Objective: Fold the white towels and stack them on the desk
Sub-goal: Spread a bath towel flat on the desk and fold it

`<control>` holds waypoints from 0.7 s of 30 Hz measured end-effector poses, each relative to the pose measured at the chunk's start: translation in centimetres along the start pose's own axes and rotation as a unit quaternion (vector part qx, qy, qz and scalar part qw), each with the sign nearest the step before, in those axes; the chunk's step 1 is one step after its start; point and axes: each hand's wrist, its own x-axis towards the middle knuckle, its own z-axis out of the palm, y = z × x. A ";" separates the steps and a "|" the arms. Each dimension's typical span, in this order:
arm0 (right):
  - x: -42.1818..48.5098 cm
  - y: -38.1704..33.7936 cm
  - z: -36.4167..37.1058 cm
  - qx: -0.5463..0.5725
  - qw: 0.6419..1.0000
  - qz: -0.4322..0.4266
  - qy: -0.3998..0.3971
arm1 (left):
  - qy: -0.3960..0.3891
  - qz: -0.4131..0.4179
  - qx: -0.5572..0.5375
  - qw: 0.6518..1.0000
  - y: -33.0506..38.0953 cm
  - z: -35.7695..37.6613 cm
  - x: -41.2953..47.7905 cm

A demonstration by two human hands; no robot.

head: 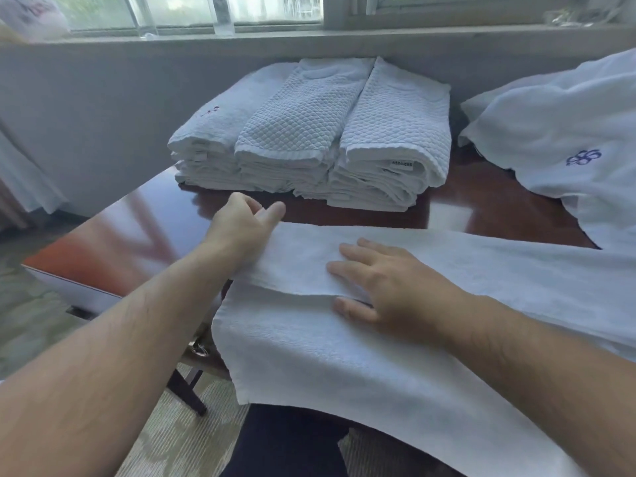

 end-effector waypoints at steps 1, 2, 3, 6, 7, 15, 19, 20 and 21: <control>0.0 0.0 0.1 -0.002 1.000 0.002 0.004 | -0.021 0.019 -0.009 1.000 -0.1 -0.1 -0.2; 0.0 -0.1 0.2 -0.003 1.000 0.003 0.007 | -0.040 0.042 -0.003 0.998 -0.3 -0.1 -0.3; 0.1 -0.1 0.3 -0.004 1.000 0.002 0.010 | -0.054 0.067 0.010 0.996 -0.5 -0.3 -0.5; -0.2 0.0 0.3 -0.004 1.000 -0.008 0.004 | -0.076 0.110 0.052 0.990 -1.2 -0.3 -0.8; -0.2 0.0 0.3 -0.001 1.000 -0.013 -0.002 | -0.067 0.119 0.066 0.989 -1.5 -0.2 -0.9; 0.2 2.4 -0.2 0.038 0.992 0.103 -0.055 | 0.026 0.208 0.089 0.974 -2.0 1.1 0.9; 0.0 3.2 0.3 0.028 0.990 0.125 -0.065 | 0.036 0.184 0.111 0.976 -1.5 1.6 2.1; 0.1 3.2 0.4 0.025 0.990 0.126 -0.060 | 0.047 0.181 0.136 0.973 -1.2 1.8 2.2; 0.2 3.1 0.3 0.026 0.990 0.126 -0.055 | 0.064 0.189 0.174 0.964 -0.8 1.8 2.0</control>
